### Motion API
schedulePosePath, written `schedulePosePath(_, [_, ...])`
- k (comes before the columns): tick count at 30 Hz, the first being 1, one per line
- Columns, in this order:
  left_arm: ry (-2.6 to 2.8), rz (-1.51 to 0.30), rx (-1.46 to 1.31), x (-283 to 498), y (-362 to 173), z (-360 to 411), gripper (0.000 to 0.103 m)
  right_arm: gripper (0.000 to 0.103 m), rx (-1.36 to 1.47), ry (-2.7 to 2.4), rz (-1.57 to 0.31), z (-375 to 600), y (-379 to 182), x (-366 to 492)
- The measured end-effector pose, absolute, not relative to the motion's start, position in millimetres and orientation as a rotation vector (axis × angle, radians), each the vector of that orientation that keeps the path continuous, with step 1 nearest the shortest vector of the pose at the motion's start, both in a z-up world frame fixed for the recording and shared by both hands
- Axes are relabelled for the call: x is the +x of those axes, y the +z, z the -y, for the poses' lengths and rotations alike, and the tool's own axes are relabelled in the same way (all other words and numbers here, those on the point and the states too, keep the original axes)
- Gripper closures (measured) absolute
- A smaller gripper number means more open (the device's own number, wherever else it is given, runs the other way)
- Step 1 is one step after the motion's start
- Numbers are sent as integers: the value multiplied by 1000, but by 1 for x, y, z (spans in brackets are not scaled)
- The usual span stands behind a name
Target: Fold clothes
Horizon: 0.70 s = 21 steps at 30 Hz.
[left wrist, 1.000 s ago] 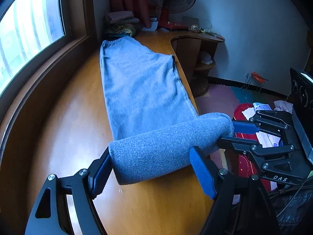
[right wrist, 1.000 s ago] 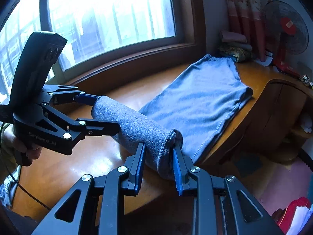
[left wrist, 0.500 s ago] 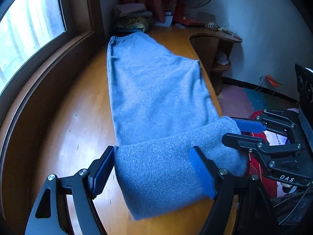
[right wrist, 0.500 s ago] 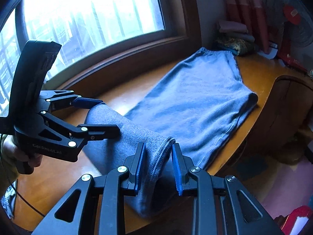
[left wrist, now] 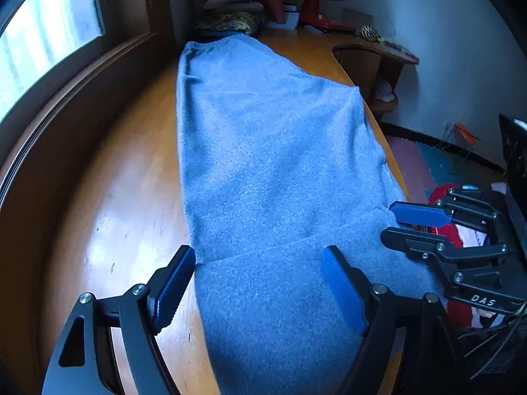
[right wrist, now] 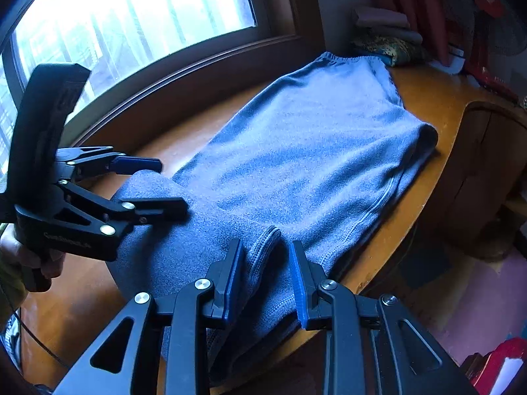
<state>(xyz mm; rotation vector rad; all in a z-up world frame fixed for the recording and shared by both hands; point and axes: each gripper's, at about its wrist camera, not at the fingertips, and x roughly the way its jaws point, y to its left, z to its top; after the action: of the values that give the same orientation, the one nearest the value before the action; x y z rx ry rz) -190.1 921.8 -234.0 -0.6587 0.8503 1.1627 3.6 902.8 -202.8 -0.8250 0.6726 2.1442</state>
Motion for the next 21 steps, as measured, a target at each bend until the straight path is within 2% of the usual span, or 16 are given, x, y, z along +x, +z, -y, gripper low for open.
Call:
schedulePosePath(8, [1145,-744,-588,-192,-184,-878,26,75,-757,2211,-590,-882,-177,-2])
schedulePosePath(17, [1065,-806,-686,-180,-238,-903,26,75,-813,2206,-672,-894,-201,-11])
schedulePosePath(21, [1071,-796,-681,-180,-241,-903,23,72,-823,2207,-678,-897,-200,-10])
